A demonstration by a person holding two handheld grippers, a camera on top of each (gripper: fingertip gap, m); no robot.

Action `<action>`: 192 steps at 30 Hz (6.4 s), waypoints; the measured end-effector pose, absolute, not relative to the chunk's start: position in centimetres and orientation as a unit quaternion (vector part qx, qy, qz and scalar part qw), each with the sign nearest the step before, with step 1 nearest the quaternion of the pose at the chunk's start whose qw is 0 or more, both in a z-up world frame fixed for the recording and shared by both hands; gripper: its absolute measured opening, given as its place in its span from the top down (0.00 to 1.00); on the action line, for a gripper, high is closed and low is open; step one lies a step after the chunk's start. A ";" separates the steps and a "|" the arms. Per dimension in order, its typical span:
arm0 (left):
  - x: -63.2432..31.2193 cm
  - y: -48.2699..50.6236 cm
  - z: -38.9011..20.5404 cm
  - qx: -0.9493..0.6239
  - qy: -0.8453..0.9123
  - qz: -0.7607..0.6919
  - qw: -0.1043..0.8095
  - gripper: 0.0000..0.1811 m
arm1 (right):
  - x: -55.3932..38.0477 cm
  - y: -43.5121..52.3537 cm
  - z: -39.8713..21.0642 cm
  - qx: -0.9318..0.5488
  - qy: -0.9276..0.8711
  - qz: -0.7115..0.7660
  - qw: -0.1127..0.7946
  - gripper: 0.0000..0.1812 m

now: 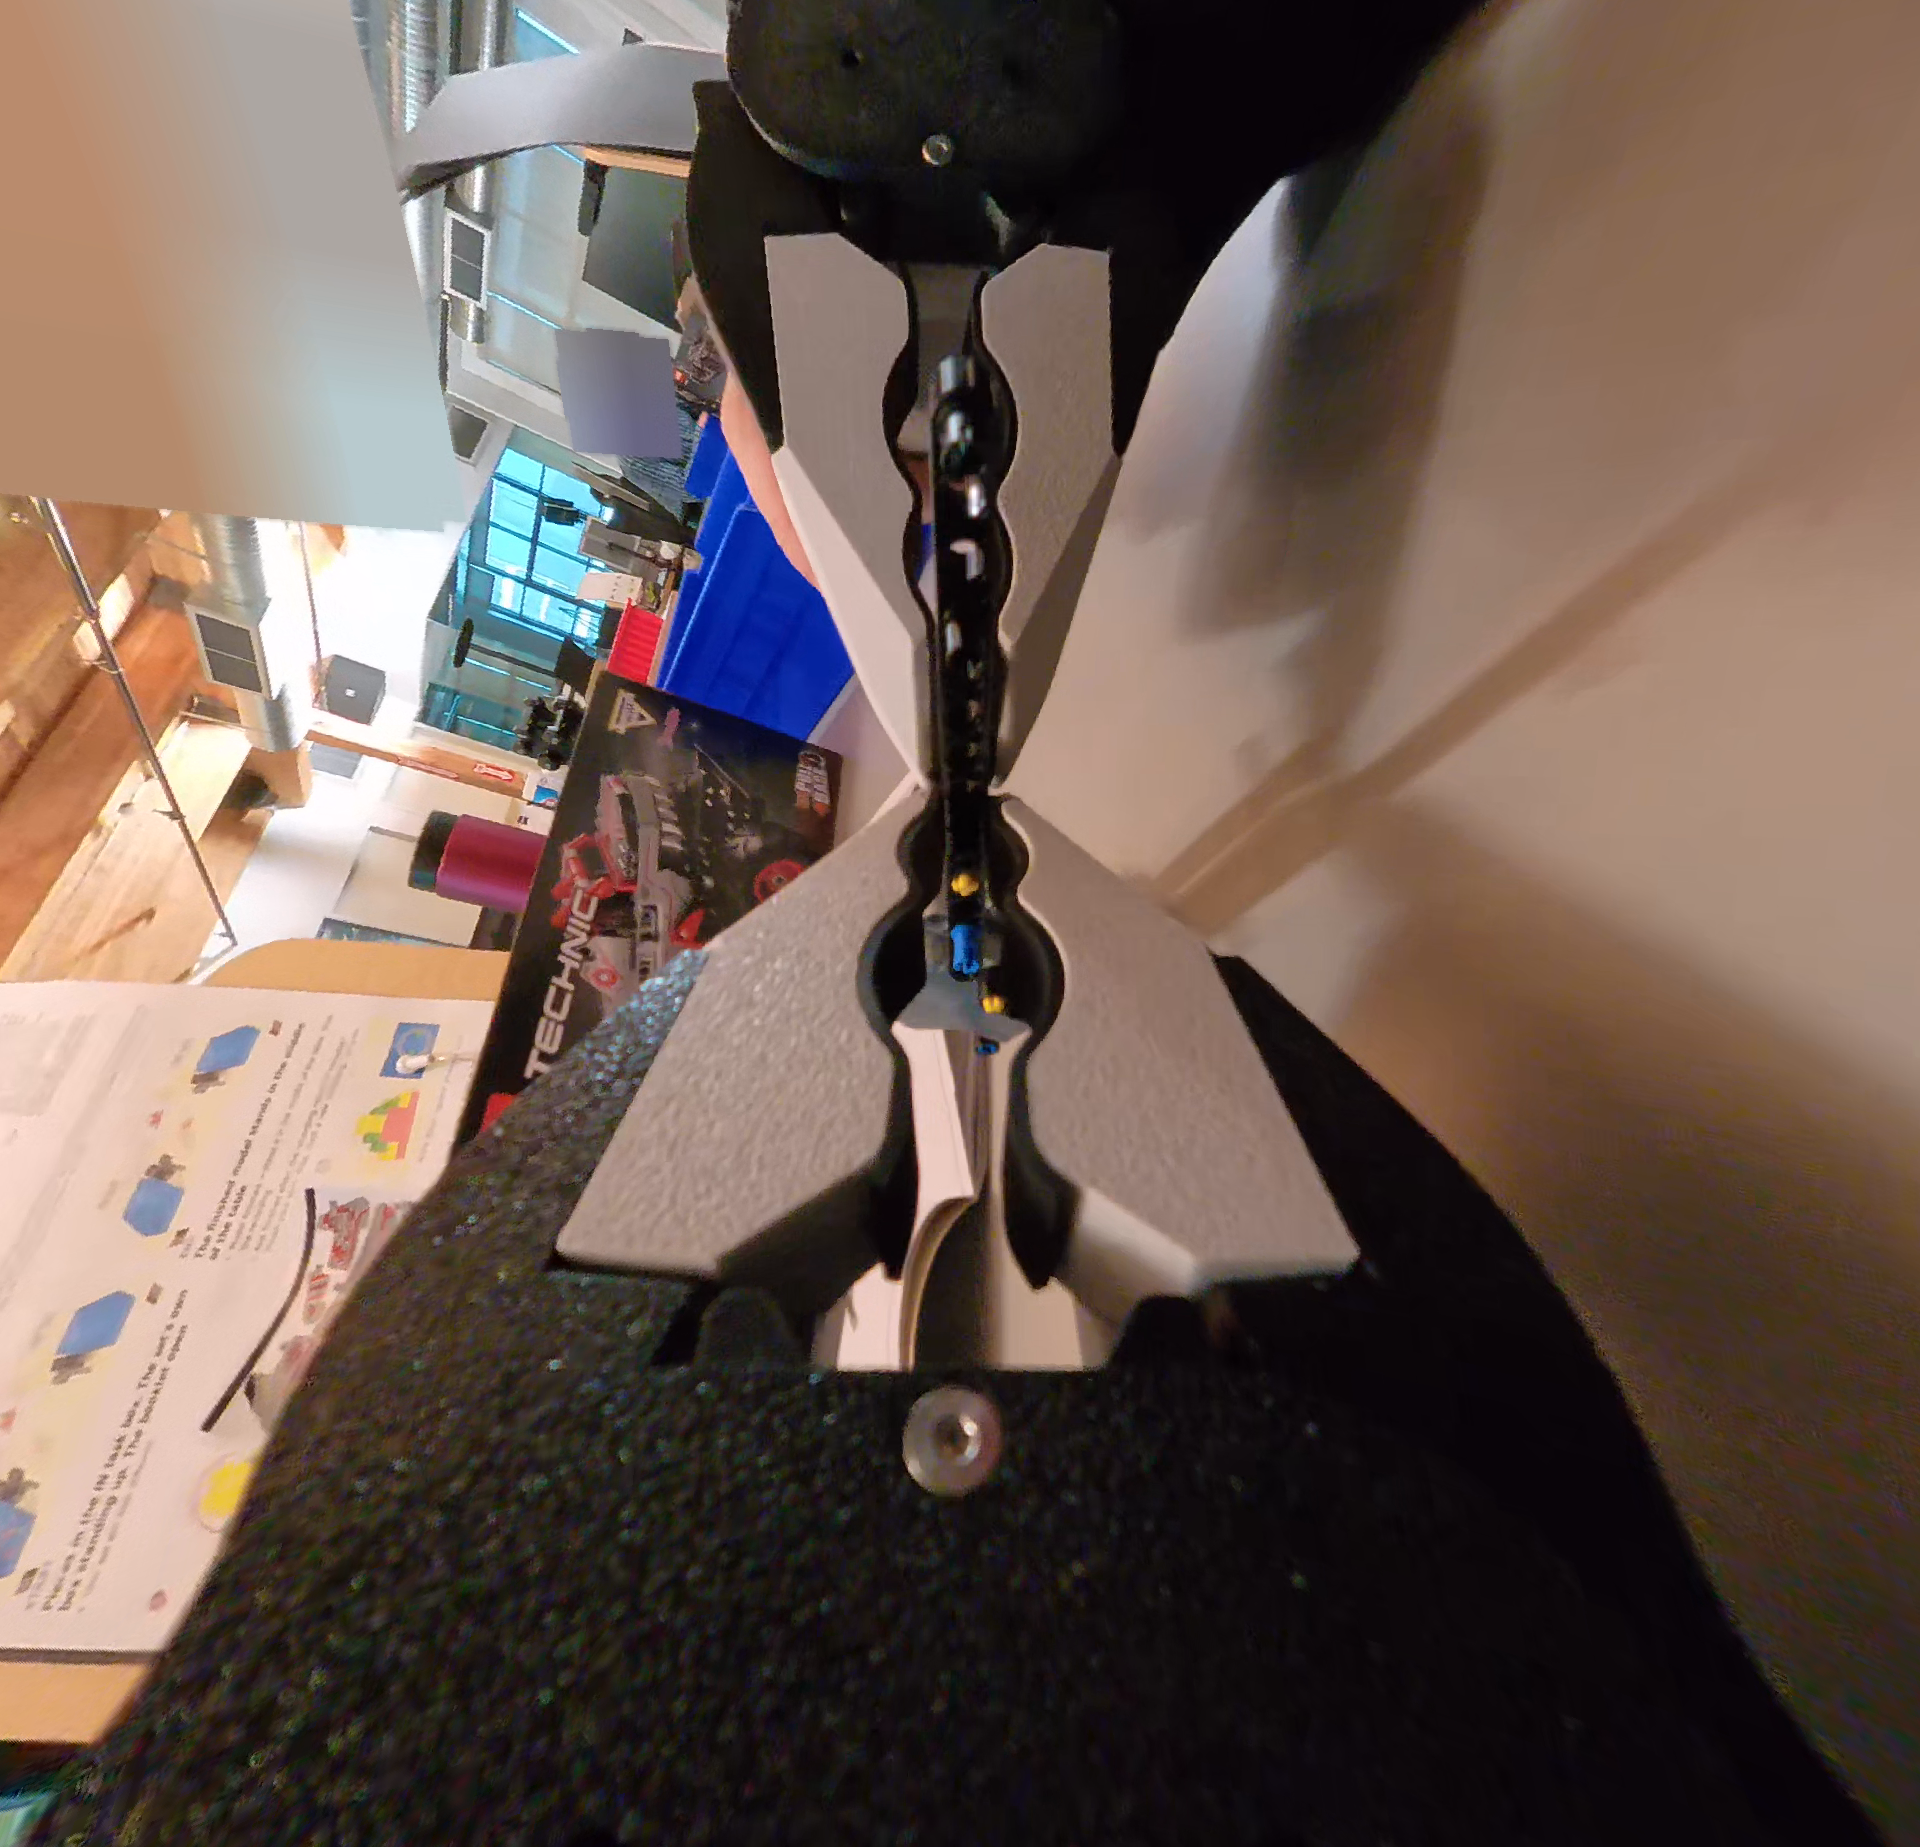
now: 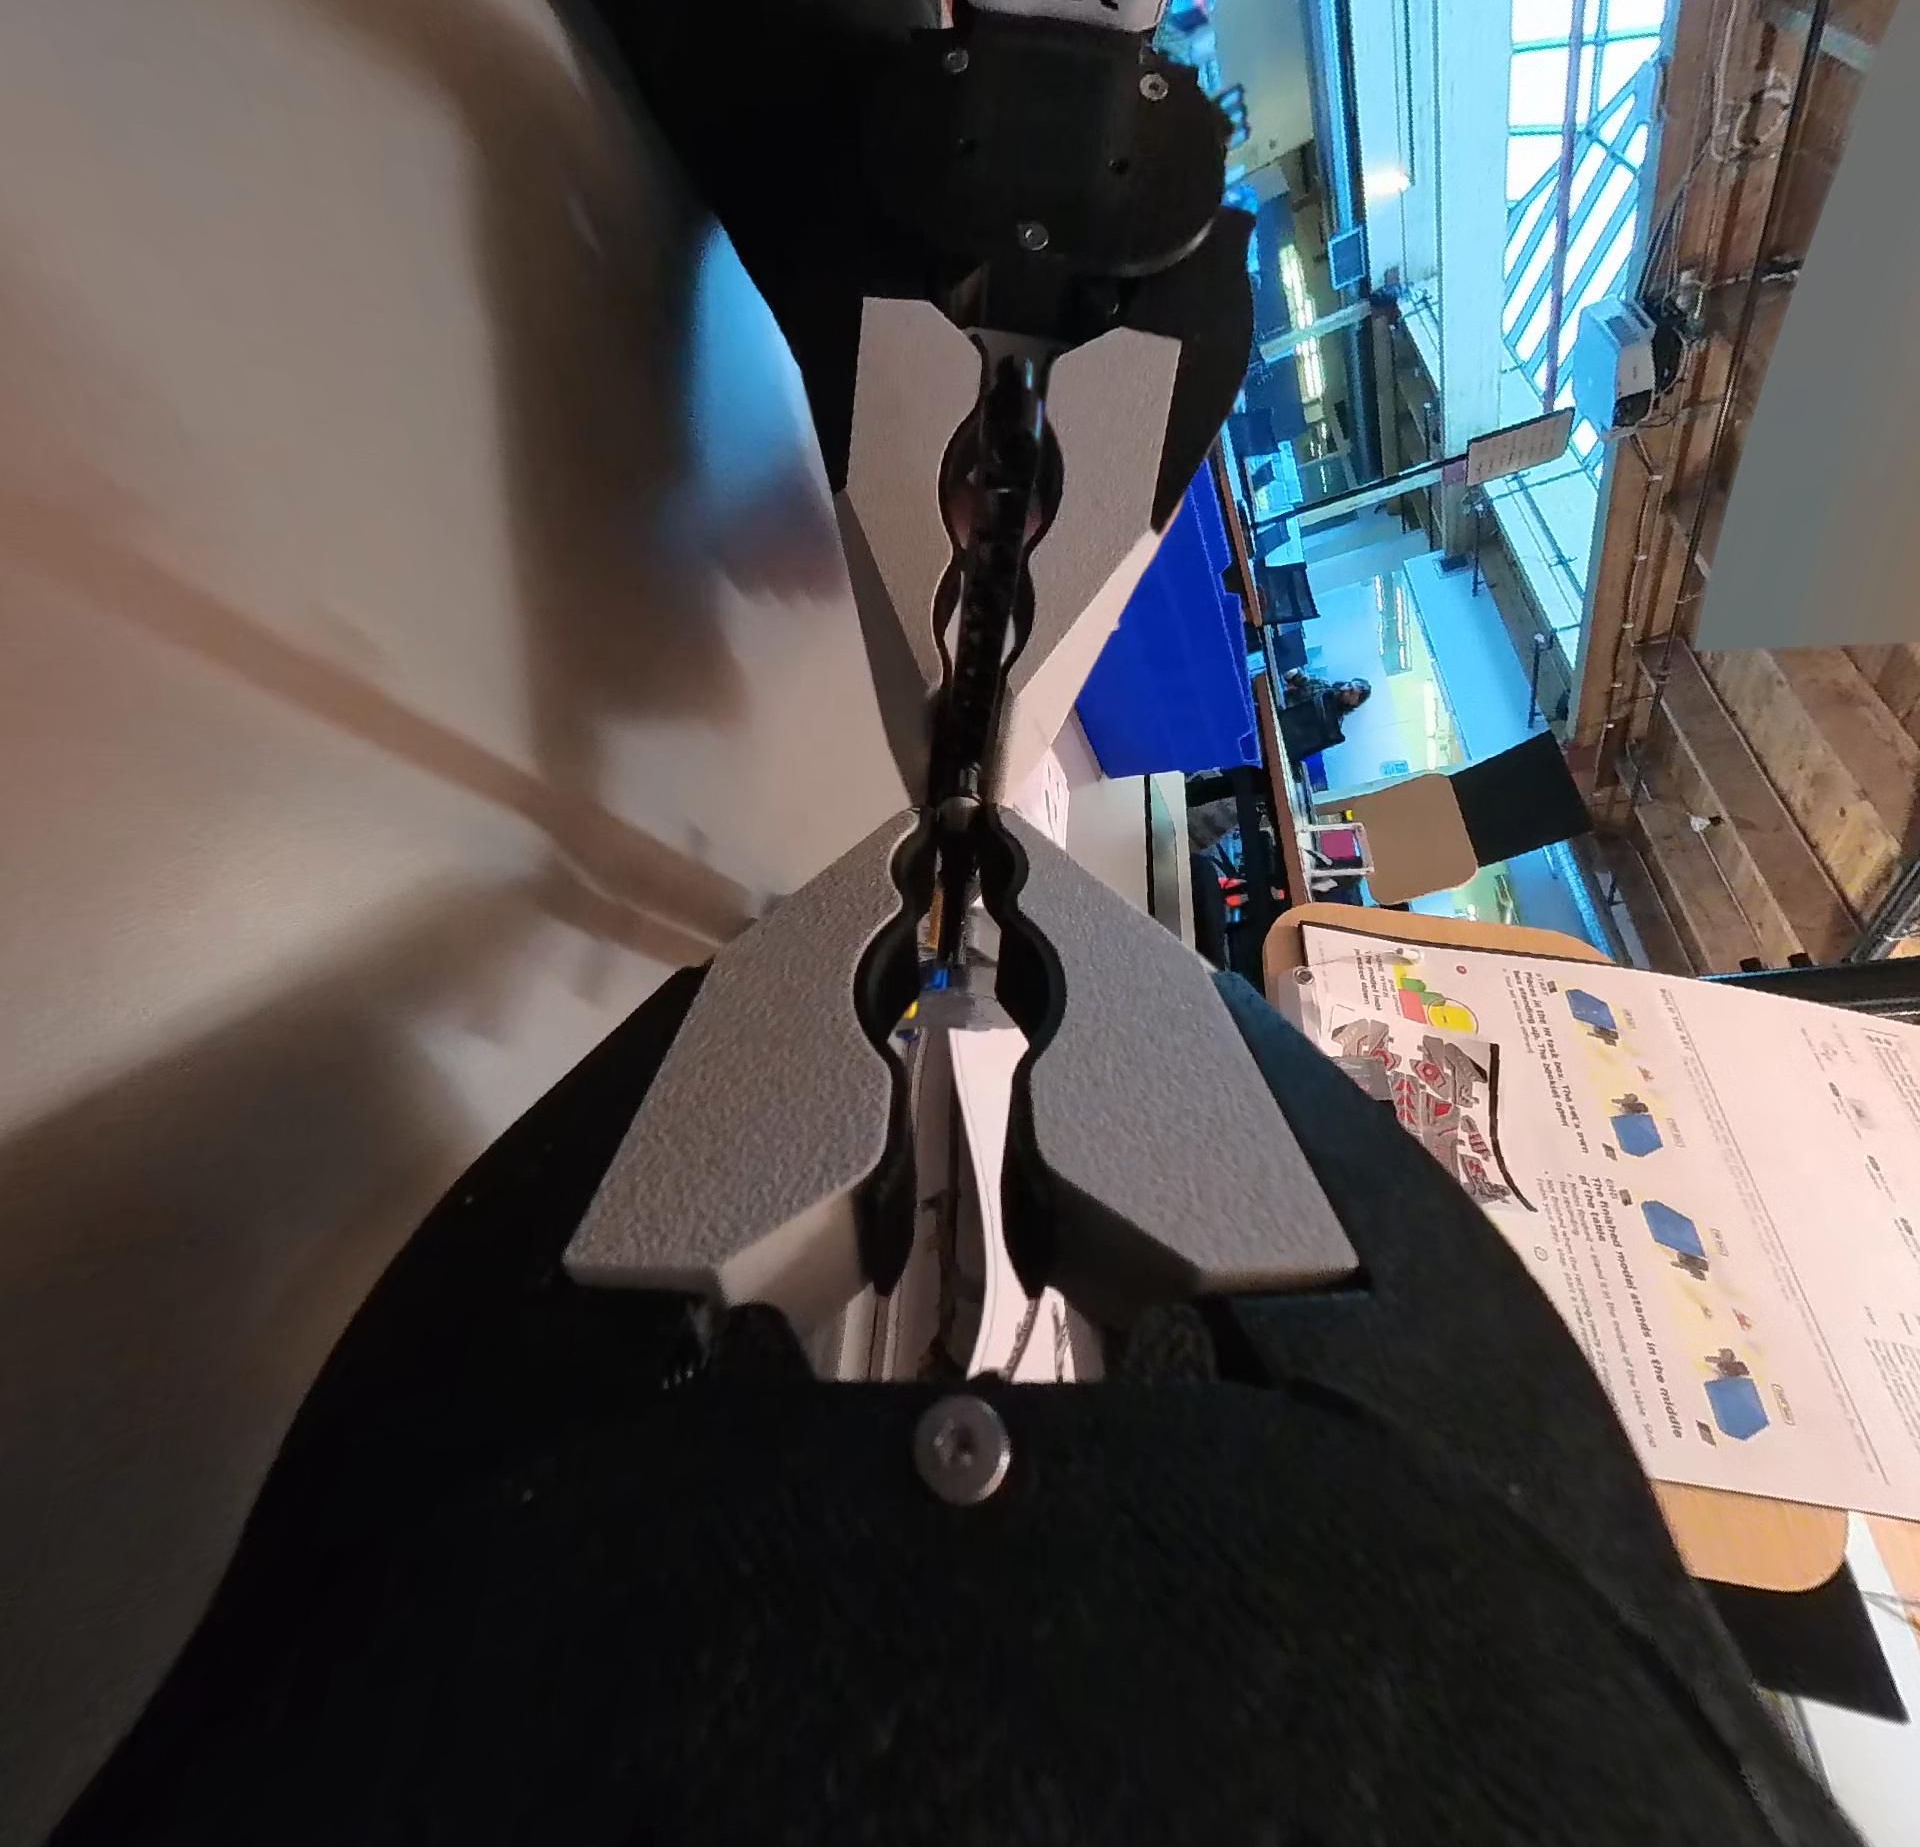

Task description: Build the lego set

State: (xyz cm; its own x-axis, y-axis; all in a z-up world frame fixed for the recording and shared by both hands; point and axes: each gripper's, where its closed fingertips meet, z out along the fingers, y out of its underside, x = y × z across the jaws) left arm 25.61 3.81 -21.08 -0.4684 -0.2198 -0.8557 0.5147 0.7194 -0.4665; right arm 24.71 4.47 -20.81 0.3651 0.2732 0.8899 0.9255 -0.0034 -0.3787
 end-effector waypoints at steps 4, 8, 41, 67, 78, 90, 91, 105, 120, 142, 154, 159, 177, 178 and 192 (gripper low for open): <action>25.5 3.6 -20.9 0.100 0.774 -0.362 0.509 0.97 | 24.7 4.3 -20.6 -0.633 -0.479 -0.315 0.520 0.97; 25.3 3.6 -20.8 0.098 0.775 -0.368 0.504 0.97 | 24.7 4.2 -20.5 -0.636 -0.478 -0.307 0.523 0.97; 26.2 4.3 -21.1 0.090 0.760 -0.355 0.538 0.88 | 25.6 4.4 -21.4 -0.650 -0.458 -0.310 0.521 0.97; 26.0 3.7 -20.9 0.095 0.758 -0.375 0.526 0.97 | 26.1 4.5 -21.2 -0.650 -0.446 -0.327 0.522 0.92; 26.0 3.4 -21.2 0.116 0.755 -0.348 0.543 0.97 | 25.7 4.7 -21.7 -0.654 -0.460 -0.339 0.495 0.97; 25.8 3.3 -21.1 0.115 0.764 -0.346 0.532 0.97 | 25.7 4.6 -21.7 -0.646 -0.474 -0.351 0.486 0.97; 25.8 3.2 -21.1 0.113 0.767 -0.341 0.531 0.97 | 25.8 4.5 -21.8 -0.646 -0.480 -0.348 0.481 0.97; 26.1 3.2 -20.8 0.090 0.772 -0.333 0.534 0.97 | 26.3 4.0 -21.4 -0.668 -0.465 -0.327 0.480 0.97; 26.3 4.1 -21.0 0.077 0.763 -0.363 0.529 0.95 | 26.4 4.0 -20.8 -0.674 -0.434 -0.300 0.517 0.97; 24.9 2.6 -20.7 0.095 0.762 -0.402 0.498 0.97 | 25.1 4.3 -21.3 -0.665 -0.458 -0.305 0.505 0.98; 25.3 2.8 -20.8 0.075 0.779 -0.377 0.495 0.97 | 25.5 4.3 -21.2 -0.666 -0.466 -0.326 0.484 0.98; 25.4 2.8 -20.3 0.074 0.778 -0.361 0.510 0.97 | 25.6 4.0 -20.7 -0.669 -0.463 -0.313 0.491 0.97; 25.4 3.3 -20.8 0.068 0.776 -0.383 0.497 0.97 | 25.0 4.3 -20.7 -0.666 -0.447 -0.287 0.523 0.98; 25.4 3.3 -20.7 0.063 0.777 -0.386 0.494 0.97 | 25.0 4.3 -20.6 -0.659 -0.448 -0.292 0.529 0.98; 25.5 3.2 -20.4 0.061 0.786 -0.341 0.511 0.97 | 25.5 3.8 -20.5 -0.677 -0.463 -0.324 0.472 0.97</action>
